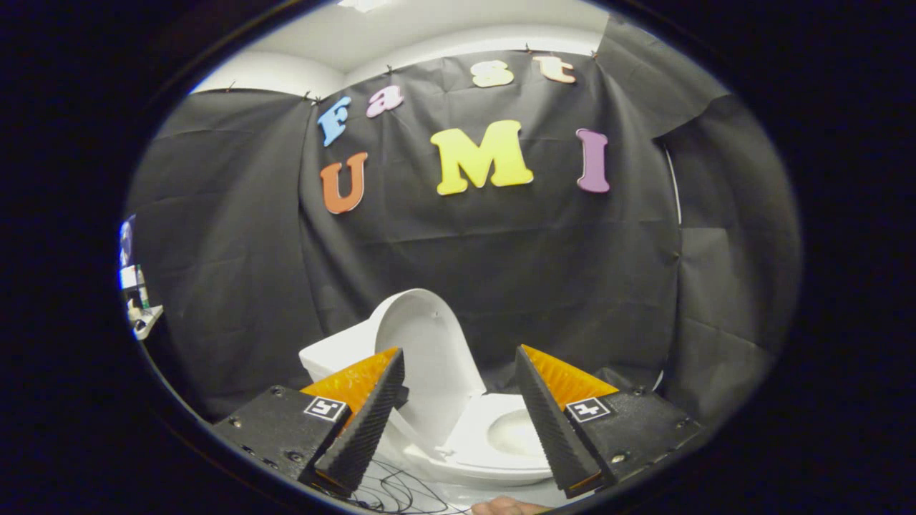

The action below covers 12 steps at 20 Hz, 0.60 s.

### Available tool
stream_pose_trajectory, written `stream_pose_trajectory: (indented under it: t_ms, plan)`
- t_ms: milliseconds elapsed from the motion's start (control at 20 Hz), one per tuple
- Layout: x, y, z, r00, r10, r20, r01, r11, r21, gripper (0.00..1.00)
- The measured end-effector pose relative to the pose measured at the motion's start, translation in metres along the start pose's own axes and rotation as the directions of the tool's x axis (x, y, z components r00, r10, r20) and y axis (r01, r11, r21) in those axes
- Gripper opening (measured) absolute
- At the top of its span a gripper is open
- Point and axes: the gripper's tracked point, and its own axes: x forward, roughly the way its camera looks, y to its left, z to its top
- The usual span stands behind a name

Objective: Open the toilet lid.

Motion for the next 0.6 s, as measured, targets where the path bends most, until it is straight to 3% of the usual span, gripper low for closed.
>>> stream_pose_trajectory:
  t_ms: [600]
  plan:
    - [-0.062,-0.079,0.023,0.983,-0.06,0.176,0.056,0.998,0.025,0.98]
